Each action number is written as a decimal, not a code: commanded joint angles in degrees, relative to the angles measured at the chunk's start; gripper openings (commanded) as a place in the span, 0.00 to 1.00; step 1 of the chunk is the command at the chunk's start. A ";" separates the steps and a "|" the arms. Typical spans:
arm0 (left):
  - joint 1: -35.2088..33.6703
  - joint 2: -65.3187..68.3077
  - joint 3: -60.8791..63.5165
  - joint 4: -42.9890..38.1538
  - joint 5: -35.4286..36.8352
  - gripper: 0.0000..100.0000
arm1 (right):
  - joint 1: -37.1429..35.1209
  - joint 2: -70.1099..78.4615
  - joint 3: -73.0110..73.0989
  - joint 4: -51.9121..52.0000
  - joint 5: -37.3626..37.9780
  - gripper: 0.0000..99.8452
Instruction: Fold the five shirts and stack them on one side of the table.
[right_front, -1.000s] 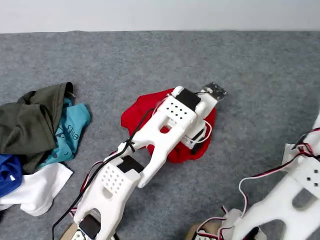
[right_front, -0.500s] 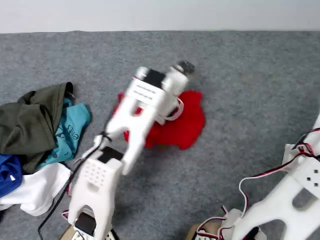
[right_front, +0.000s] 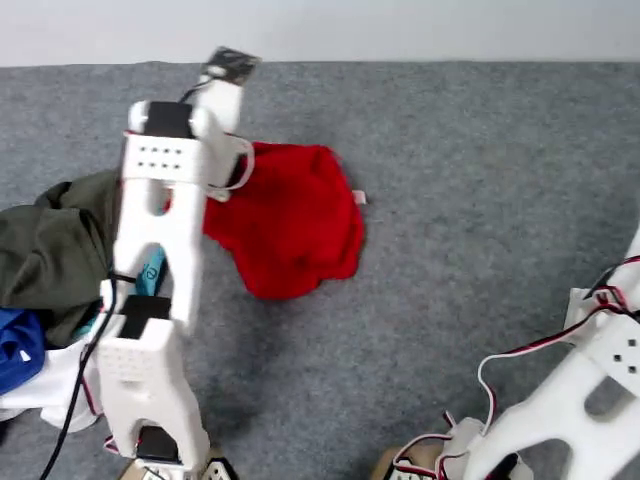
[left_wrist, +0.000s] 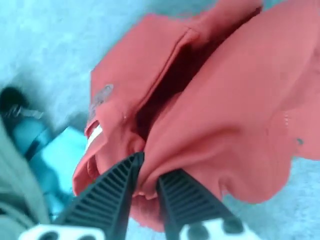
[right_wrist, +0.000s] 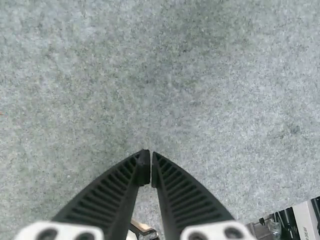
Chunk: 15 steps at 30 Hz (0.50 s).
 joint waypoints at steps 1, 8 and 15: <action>-3.60 -3.69 1.19 -0.62 -0.35 0.01 | 0.40 -0.13 -2.29 2.07 0.44 0.03; -4.22 -5.01 -0.75 0.44 -0.35 0.20 | 0.40 -0.57 -2.29 2.15 0.70 0.03; -2.02 -11.08 -10.95 1.58 -0.35 0.21 | 0.40 -0.57 -2.29 2.24 0.70 0.03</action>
